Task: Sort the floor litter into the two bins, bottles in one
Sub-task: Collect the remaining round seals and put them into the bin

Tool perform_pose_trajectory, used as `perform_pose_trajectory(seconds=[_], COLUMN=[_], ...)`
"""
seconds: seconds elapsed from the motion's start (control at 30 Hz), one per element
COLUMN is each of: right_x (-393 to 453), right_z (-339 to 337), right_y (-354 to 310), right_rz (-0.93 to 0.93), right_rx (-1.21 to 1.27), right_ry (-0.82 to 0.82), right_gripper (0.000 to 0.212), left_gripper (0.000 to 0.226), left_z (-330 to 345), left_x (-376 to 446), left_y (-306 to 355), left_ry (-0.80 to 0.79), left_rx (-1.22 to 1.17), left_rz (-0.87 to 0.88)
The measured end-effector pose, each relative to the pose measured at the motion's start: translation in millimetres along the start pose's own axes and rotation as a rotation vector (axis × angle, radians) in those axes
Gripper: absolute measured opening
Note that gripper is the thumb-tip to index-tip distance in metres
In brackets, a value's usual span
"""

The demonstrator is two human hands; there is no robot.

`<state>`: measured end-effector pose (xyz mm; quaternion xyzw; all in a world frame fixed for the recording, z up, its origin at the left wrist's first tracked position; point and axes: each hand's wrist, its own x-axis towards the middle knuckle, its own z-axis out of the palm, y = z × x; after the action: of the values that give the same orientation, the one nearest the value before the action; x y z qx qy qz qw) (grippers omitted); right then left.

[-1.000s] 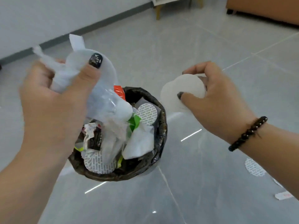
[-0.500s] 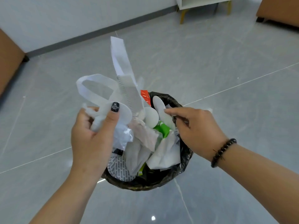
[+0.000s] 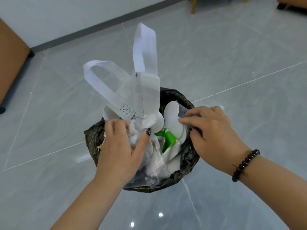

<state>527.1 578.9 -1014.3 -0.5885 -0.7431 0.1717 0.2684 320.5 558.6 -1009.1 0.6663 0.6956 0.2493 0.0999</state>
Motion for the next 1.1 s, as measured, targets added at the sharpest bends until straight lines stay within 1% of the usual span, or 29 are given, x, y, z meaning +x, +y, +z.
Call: perform_pose_trajectory(seconds=[0.07,0.13,0.23,0.3,0.33,0.4,0.5,0.53,0.6,0.67,0.73,0.8,0.83,0.9,0.93,1.0,1.1], right_x=[-9,-19,-35,-51,-60,-80,-112,-119,-133,-146,-156,-172,-183,-201,-213,-236,-270], right_z=[-3,-10,-27,-38,-42,-46,-54,-57,-71,-82,-84,-82,-83,-82,-86,-93,-98], right_y=[7,12,19,23,25,31,46,51,60,68,80,97,109,133,146,168,197], right_rz=[0.032,0.031,0.025,0.031,0.026,0.018,0.057,0.074,0.088,0.105,0.135,0.171,0.186,0.242,0.295,0.407,0.548], right_rx=[0.099,0.134,0.174,0.219,0.236,0.246,0.253,0.260,0.234,0.222,0.225,0.163,0.112,0.036,0.004,-0.050,-0.112], right_ry=[0.081,0.088,0.086,0.113,0.118,0.093,0.006,-0.013,-0.012,-0.035,-0.082,-0.118,-0.143,-0.191,-0.217,-0.268,-0.329], right_gripper=[0.036,0.034,0.034,0.033,0.031,0.031,0.038,0.041,0.042,0.039,0.039,0.036,0.034,0.030,0.027,0.022,0.021], left_gripper=[0.050,0.055,0.048,0.047,0.048,0.048,0.034,0.029,0.021,0.015,0.013,0.014,0.014,0.015,0.018,0.023,0.031], left_z=[-1,-6,-14,-20,-22,-25,-28,-31,-37,-35,-19,15,38,78,101,142,199], left_x=[0,-1,-3,-3,-2,-1,2,3,3,-2,-11,-23,-30,-37,-42,-52,-70], left_y=[-3,-6,-6,0,4,16,39,46,66,94,127,159,176,201,216,240,266], left_ry=[0.059,0.129,0.220,0.249,0.273,0.316,0.387,0.412,0.443,0.419,0.294,0.113,0.027,-0.149,-0.256,-0.489,-0.754], left_rx=[-0.049,-0.095,-0.199,-0.247,-0.228,-0.093,0.096,0.118,0.081,0.019,-0.052,-0.115,-0.133,-0.131,-0.113,0.019,0.240], left_rz=[0.039,0.090,0.142,0.171,0.196,0.298,0.496,0.540,0.602,0.674,0.773,0.881,0.919,0.942,0.944,0.947,0.993])
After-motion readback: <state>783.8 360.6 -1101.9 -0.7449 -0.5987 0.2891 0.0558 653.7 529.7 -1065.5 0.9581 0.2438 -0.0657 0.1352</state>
